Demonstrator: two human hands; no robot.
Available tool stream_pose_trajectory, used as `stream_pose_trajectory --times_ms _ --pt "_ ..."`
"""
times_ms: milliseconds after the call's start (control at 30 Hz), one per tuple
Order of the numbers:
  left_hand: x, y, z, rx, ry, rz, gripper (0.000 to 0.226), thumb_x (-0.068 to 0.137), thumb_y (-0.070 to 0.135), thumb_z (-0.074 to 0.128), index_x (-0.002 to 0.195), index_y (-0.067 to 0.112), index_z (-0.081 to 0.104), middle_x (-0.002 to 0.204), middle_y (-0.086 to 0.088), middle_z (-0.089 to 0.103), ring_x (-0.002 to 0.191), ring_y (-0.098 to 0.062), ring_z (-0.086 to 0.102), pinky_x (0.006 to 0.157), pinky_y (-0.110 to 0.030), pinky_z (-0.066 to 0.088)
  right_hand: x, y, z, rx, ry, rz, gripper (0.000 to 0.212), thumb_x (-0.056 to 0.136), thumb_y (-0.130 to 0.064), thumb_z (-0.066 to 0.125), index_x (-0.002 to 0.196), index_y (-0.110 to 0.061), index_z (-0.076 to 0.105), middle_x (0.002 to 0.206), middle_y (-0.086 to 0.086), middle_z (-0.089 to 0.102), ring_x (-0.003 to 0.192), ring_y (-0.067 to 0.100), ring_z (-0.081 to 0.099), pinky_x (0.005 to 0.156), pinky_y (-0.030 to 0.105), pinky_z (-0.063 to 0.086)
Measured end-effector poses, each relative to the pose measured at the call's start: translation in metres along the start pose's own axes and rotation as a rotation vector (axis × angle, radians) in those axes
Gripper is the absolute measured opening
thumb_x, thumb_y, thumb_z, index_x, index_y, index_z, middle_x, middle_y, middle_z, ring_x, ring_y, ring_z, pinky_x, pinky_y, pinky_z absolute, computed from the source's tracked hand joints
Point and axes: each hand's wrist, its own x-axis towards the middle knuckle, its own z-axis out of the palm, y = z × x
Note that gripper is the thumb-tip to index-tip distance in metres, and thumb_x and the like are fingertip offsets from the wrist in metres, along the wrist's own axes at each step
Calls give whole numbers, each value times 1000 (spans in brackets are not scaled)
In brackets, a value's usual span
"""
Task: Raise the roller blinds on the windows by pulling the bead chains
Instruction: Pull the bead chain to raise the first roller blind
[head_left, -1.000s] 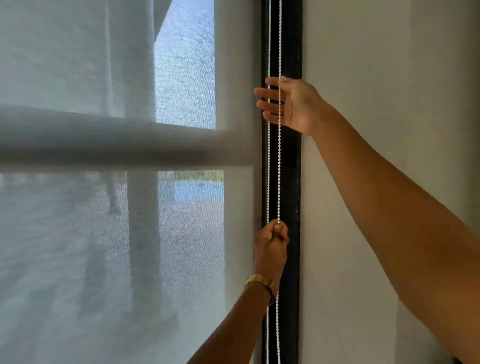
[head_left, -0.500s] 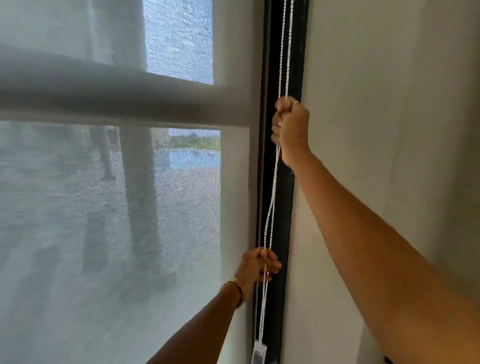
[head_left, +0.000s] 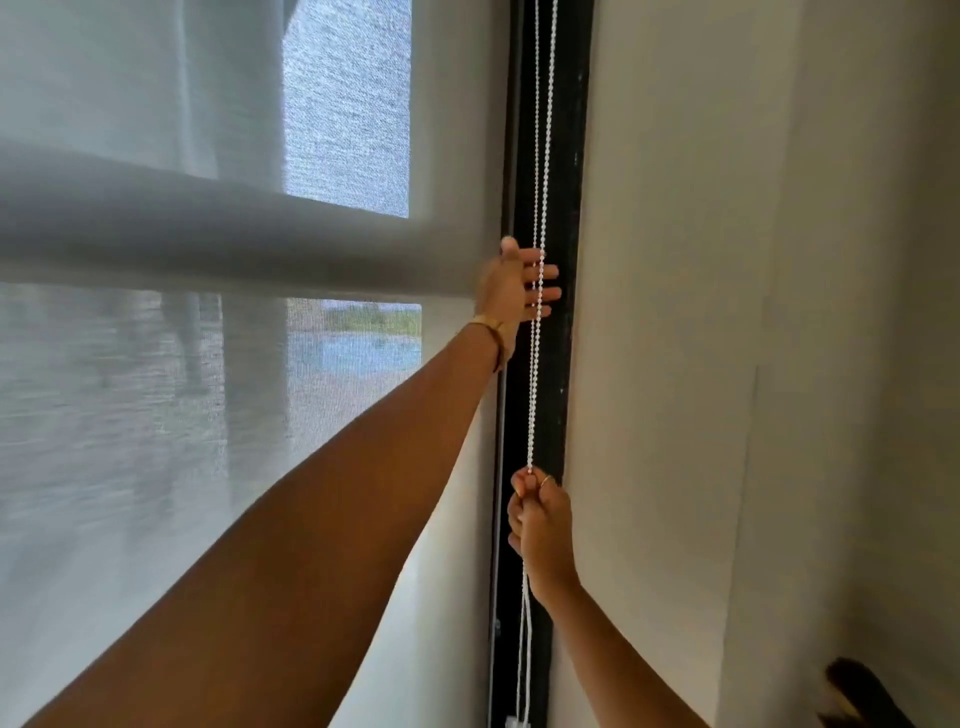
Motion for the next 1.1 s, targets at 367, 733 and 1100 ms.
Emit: stream_pose_trajectory --times_ms 367,733,1100 --pt "-13 -35 30 113 198 252 34 82 4 30 55 22 42 55 2 37 52 -11 33 50 -24 28 -26 80 -30 -63 -162 323 28 90 -18 57 67 -2 54 37 0 52 24 2 44 29 12 34" --pt "-23 -86 26 93 159 248 37 84 0 28 56 20 42 56 2 37 52 -11 32 51 -23 27 28 -13 -35 274 -157 187 37 100 -34 26 106 -20 60 99 6 70 91 24 66 80 38 53" --pt "-69 -131 13 174 168 120 31 77 17 32 51 27 45 55 1 39 56 -16 35 54 -28 29 108 -162 -9 268 -229 -143 57 100 -43 16 126 -7 51 105 10 67 98 25 66 91 41 53"
